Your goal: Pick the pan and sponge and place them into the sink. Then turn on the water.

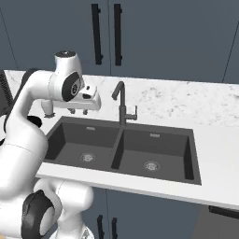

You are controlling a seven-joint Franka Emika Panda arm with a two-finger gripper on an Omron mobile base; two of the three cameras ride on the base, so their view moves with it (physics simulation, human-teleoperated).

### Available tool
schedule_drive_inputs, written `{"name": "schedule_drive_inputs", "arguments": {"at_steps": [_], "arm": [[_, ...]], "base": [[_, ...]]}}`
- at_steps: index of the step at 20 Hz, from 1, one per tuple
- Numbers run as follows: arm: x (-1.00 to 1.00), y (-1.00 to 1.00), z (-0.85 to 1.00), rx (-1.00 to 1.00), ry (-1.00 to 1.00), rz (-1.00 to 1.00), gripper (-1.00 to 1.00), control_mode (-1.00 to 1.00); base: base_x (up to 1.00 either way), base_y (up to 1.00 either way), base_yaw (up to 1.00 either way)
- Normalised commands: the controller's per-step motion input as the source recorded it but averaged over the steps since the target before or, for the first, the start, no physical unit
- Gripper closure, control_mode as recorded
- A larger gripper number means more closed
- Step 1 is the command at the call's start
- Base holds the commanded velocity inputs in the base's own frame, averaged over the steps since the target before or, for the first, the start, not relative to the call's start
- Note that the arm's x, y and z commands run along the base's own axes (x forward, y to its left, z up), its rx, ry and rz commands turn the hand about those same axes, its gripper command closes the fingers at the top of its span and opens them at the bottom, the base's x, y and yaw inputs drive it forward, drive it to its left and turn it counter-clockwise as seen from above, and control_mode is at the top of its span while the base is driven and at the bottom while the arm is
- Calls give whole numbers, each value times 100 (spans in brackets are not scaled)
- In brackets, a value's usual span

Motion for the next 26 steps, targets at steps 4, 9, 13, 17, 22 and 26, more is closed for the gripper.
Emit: {"name": "schedule_drive_inputs", "arguments": {"at_steps": [4, 9, 13, 17, 22, 26], "arm": [[-43, 13, -21, -1, 2, 0, -100, -100], [-96, 99, -61, -14, 2, -1, -100, -100], [-47, 100, -73, -9, 8, -4, -100, -100], [2, 100, -31, 0, 1, -7, -100, -100], [40, 89, -17, 1, -1, -15, -100, -100], [58, 76, 0, 0, 7, -8, -100, -100]], "base": [[0, 0, 0], [0, 0, 0], [0, 0, 0], [0, 0, 0], [0, 0, 0], [0, 0, 0]]}}
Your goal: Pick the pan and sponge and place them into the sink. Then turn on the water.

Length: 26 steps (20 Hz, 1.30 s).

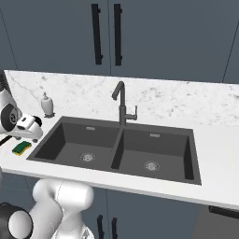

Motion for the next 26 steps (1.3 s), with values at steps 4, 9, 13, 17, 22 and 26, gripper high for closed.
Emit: {"name": "schedule_drive_inputs", "arguments": {"at_steps": [4, 9, 13, 17, 22, 26], "arm": [[49, 68, 0, 0, 12, -5, -100, -100], [41, 78, -2, 0, 22, -3, -100, -100], [7, 55, -14, 0, 14, 0, -100, -100], [27, 89, -15, -8, 2, 0, -100, -100], [20, 84, -18, -2, 3, 0, -100, -100], [3, 62, -14, 0, 0, 0, -100, -100]], "base": [[0, 0, 0], [0, 0, 0], [0, 0, 0], [0, 0, 0], [0, 0, 0], [0, 0, 0]]}}
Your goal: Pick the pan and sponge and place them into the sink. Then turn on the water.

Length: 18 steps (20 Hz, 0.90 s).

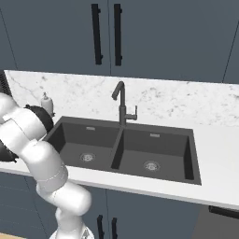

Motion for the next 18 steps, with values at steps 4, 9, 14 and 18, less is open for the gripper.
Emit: {"name": "schedule_drive_inputs", "arguments": {"at_steps": [4, 9, 14, 18], "arm": [[15, 57, -26, 0, 0, 0, -100, -100], [1, 31, -38, 0, -10, 0, -100, -100], [3, 21, -13, 0, -5, 0, -100, -100], [9, 8, 0, 0, 8, 0, -100, -100]], "base": [[0, 0, 0], [0, 0, 0], [0, 0, 0], [0, 0, 0]]}}
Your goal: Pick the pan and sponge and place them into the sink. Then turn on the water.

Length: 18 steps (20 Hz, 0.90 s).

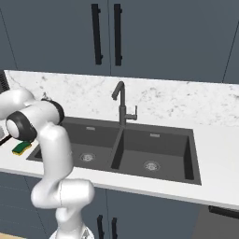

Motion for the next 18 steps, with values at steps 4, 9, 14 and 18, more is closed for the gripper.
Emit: {"name": "schedule_drive_inputs", "arguments": {"at_steps": [4, 9, 14, 18], "arm": [[18, 1, -10, 0, 4, 0, -100, -100], [23, 16, -32, -2, 1, 0, -100, -100], [15, 21, -32, -3, 0, 0, -100, -100], [3, 12, -23, 0, 0, 0, -100, -100]], "base": [[0, 0, 0], [0, 0, 0], [0, 0, 0], [0, 0, 0]]}}
